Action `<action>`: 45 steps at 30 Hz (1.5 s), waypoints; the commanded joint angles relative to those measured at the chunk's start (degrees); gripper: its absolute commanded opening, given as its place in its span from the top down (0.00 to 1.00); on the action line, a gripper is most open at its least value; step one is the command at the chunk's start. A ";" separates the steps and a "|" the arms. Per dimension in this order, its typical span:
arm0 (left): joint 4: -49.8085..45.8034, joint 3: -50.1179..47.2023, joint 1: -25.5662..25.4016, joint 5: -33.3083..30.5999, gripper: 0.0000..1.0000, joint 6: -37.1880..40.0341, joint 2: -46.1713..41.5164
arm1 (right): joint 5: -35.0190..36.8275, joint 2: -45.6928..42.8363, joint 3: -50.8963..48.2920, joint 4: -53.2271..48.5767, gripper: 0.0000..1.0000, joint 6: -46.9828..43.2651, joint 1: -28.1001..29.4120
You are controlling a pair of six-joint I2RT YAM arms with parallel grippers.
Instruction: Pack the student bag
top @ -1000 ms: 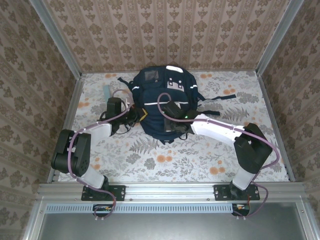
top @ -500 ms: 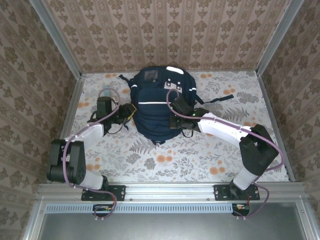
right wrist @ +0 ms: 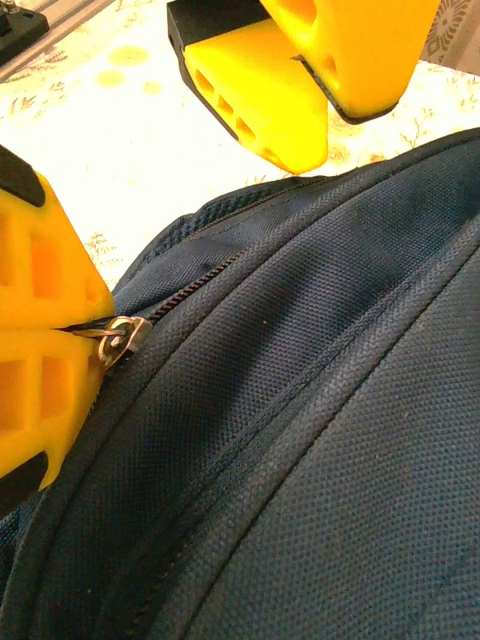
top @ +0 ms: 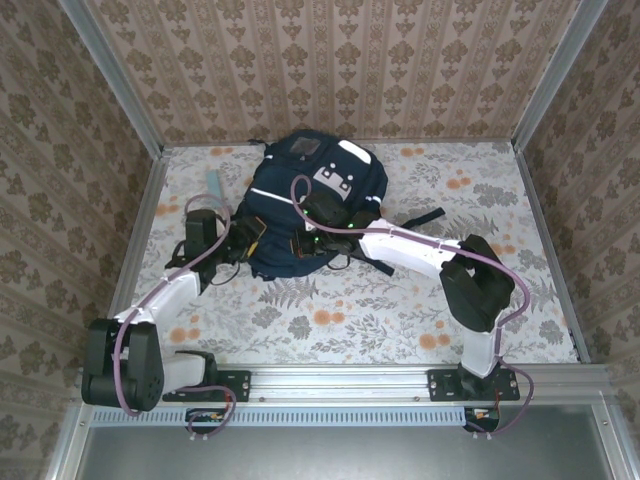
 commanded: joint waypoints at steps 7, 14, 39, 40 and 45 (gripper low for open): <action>6.48 1.75 -2.95 3.55 0.49 -3.56 3.37 | -2.68 -0.60 0.59 2.51 1.00 -0.93 0.57; 9.11 3.22 -4.65 3.21 0.51 -4.46 7.84 | -2.35 -0.96 0.09 2.45 1.00 -0.92 0.61; 4.64 4.62 -6.18 -3.62 0.96 1.56 11.52 | 22.52 -9.56 -10.35 -10.19 1.00 -4.07 -0.80; 4.53 4.54 -6.00 -3.54 0.96 1.80 11.17 | 23.29 -10.20 -11.14 -10.60 1.00 -3.69 -1.43; 3.49 4.26 -5.45 -2.80 0.98 2.65 9.60 | 24.03 -11.42 -13.39 -10.95 1.00 -1.82 -5.36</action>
